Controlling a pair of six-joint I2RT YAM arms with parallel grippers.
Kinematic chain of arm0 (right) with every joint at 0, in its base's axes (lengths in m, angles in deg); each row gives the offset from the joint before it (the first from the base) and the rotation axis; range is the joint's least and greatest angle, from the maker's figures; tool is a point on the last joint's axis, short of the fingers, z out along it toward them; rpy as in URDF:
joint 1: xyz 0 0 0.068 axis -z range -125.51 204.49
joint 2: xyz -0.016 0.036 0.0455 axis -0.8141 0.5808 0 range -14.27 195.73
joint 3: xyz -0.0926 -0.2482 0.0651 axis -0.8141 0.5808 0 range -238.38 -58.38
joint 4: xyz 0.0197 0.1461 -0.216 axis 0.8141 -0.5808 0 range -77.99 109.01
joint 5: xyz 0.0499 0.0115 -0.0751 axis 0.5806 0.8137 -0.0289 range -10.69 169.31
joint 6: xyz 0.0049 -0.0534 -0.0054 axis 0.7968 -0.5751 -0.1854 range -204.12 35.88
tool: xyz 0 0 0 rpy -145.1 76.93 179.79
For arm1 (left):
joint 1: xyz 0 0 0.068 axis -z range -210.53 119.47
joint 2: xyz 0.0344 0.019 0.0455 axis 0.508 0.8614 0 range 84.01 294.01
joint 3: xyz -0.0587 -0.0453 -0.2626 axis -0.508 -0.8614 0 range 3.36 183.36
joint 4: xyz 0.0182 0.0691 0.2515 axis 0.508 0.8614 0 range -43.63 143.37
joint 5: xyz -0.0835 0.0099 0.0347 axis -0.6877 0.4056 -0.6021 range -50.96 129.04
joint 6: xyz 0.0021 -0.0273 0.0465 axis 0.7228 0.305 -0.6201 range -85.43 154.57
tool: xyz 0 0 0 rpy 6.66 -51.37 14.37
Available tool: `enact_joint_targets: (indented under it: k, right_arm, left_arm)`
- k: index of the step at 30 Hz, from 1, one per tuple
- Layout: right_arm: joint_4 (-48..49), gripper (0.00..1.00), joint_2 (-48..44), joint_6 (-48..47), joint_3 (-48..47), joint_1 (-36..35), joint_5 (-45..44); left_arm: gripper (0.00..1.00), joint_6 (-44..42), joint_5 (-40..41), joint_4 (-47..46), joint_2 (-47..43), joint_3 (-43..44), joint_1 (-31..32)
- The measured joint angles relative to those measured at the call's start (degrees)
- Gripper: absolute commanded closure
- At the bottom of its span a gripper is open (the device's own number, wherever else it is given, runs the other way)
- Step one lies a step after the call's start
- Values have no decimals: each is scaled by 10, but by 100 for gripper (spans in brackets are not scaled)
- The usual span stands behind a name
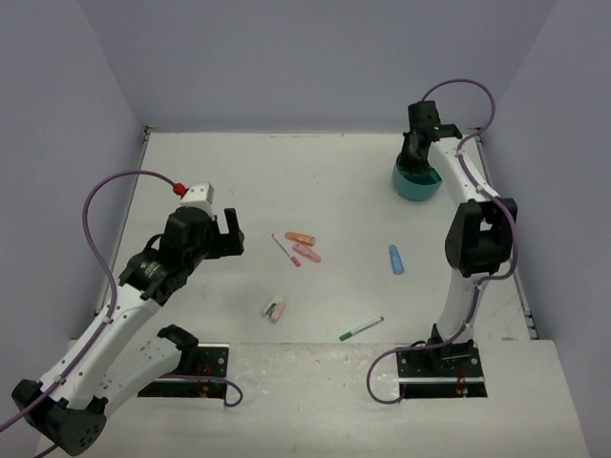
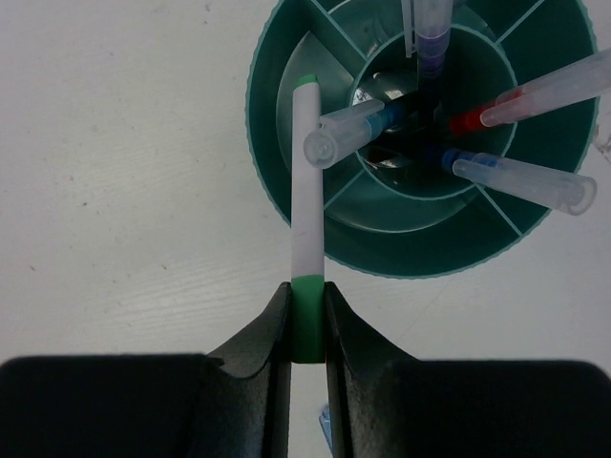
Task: Sort the stationery into containers
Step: Place the pen in the storage box, then move the pen to the center of the board.
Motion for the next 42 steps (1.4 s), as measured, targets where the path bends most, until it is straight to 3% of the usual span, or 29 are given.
enact_joint_targets:
  k: [1,3,7,18,25,28,29,31,36,42]
  right_arm:
    - [0,80,6,-1,0,0,0]
    - [-2,59,18,-5,-1,0,0]
    - [-6,36,26,-12,-1,0,0]
    - [-14,35,-26,-22,12,-5,11]
    - [51,35,-297,-22,219,-102,42]
    - [104,36,-389,-18,295,-114,61]
    - [118,36,-412,-17,321,-111,62]
    - [136,37,-432,-14,360,-105,63]
    - [150,37,-434,-13,401,-102,74]
    - [178,37,-441,-13,414,-102,82]
  left_arm:
    - [0,0,0,0,-1,0,0]
    - [0,0,0,0,-1,0,0]
    - [0,0,-1,-4,0,-4,0]
    - [0,41,3,-6,52,-8,0]
    - [1,193,11,-16,188,24,4]
    - [7,258,34,-15,259,62,27]
    - [22,284,44,-12,277,75,40]
    - [41,326,66,-6,312,102,66]
    - [42,410,81,7,422,175,92]
    - [47,452,74,28,558,241,91]
